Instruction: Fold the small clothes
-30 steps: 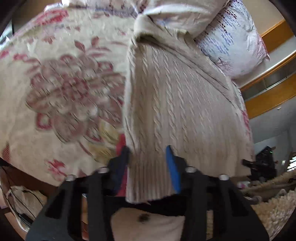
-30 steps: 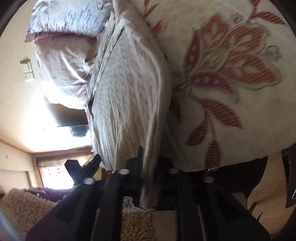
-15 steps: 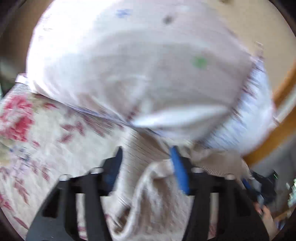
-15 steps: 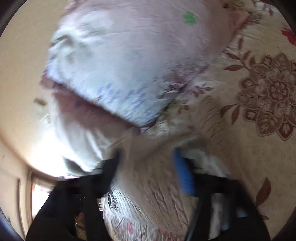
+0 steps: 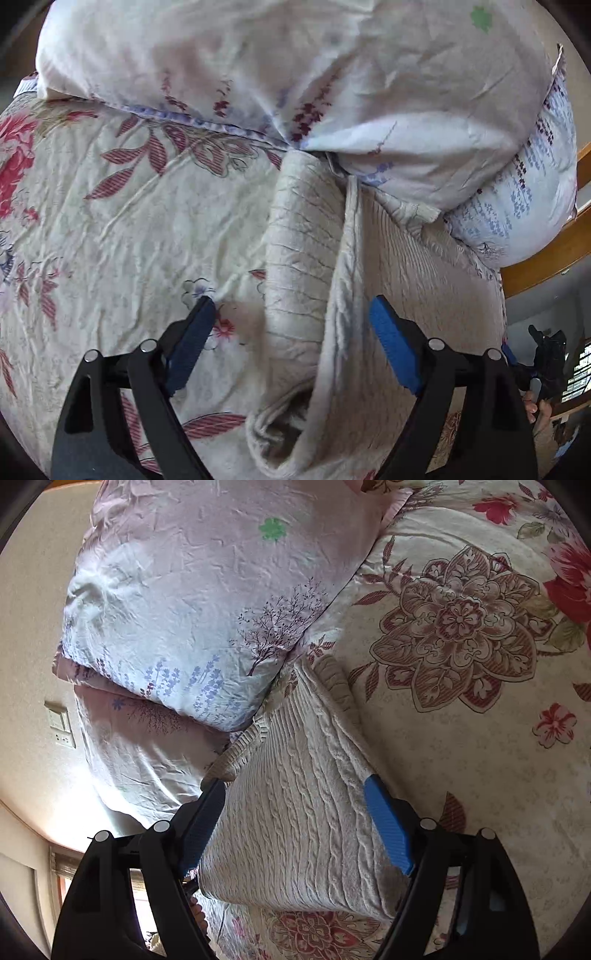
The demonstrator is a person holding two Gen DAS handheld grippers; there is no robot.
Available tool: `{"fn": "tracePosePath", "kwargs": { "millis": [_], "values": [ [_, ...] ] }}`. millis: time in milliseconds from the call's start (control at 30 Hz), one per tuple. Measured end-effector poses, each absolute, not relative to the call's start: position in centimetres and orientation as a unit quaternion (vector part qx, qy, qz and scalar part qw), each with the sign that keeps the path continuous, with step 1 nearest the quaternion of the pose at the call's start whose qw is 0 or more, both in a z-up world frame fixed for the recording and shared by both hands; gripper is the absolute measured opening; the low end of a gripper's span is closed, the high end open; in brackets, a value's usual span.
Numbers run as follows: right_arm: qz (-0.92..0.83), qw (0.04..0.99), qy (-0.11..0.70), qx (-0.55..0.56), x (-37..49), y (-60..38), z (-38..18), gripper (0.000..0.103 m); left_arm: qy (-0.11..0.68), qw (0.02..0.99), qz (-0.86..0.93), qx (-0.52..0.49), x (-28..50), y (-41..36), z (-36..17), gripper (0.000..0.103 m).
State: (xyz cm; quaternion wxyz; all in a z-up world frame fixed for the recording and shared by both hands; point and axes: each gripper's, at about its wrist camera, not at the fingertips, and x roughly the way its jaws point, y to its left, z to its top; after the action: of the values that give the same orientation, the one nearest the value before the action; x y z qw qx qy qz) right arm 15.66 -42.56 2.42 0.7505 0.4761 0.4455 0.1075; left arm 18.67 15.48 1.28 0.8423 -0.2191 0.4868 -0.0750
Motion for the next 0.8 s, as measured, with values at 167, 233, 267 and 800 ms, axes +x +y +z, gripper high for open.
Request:
{"fn": "tracePosePath", "kwargs": {
  "millis": [167,233,267,800],
  "values": [
    [0.108,0.747,0.443,0.484,15.4,-42.6,2.1,0.079,0.490,0.825,-0.094,-0.265,20.5,12.7,1.4,0.020],
    [0.103,0.752,0.436,0.483,14.8,-43.4,2.4,0.079,0.470,0.822,-0.128,-0.294,20.6,11.4,3.5,0.017],
    [0.100,0.756,0.434,0.480,14.6,-43.8,2.6,0.079,0.458,0.822,-0.152,-0.303,20.6,10.3,4.8,0.017],
    [0.110,0.738,0.460,0.481,17.3,-48.6,2.2,0.090,0.450,0.775,-0.342,-0.282,25.5,-10.1,9.0,0.056]
  ]
}}
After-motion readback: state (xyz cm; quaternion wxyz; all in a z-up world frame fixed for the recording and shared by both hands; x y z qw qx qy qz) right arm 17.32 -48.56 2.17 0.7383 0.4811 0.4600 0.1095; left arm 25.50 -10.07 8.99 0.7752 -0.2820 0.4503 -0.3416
